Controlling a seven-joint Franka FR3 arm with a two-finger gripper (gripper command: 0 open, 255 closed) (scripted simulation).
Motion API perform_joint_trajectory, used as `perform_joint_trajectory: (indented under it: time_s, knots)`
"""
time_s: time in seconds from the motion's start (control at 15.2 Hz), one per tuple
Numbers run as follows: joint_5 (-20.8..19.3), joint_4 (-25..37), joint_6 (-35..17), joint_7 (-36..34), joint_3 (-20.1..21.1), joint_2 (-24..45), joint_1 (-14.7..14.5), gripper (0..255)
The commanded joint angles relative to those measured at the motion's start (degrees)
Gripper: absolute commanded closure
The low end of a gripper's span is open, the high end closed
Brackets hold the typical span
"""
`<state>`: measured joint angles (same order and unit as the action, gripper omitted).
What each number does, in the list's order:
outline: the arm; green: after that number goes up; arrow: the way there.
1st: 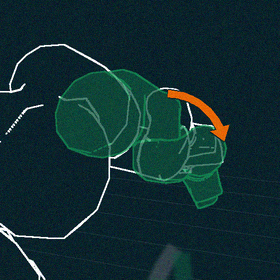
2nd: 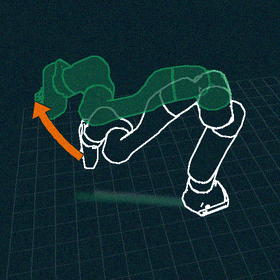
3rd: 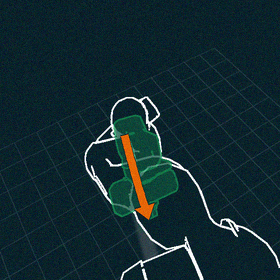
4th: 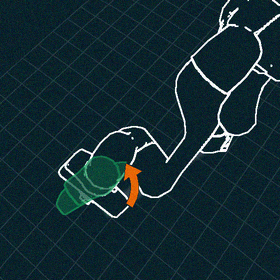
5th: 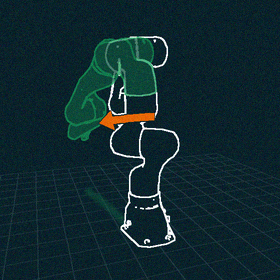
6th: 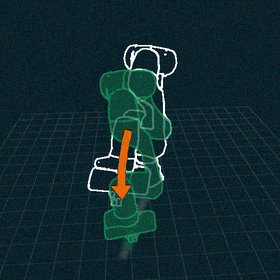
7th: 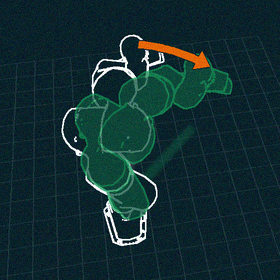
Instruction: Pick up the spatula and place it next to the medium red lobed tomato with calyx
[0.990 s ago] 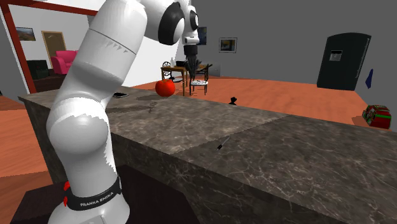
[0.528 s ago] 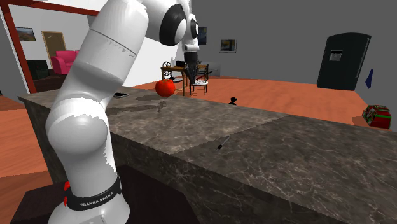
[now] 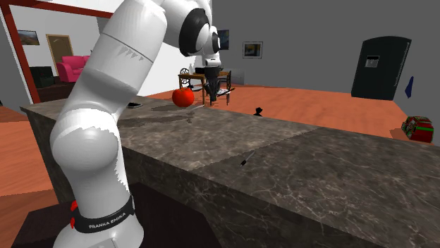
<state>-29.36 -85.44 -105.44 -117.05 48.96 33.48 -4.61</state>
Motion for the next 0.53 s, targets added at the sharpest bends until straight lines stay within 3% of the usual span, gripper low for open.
perform_joint_trajectory:
  time_s: [0.0, 0.46]
  knots:
    - [-0.4, -0.8, -1.2, -0.3, -0.3, 0.5, -0.1, 255]
    - [-2.1, -3.7, -5.3, -1.6, -1.4, 2.3, -0.2, 255]
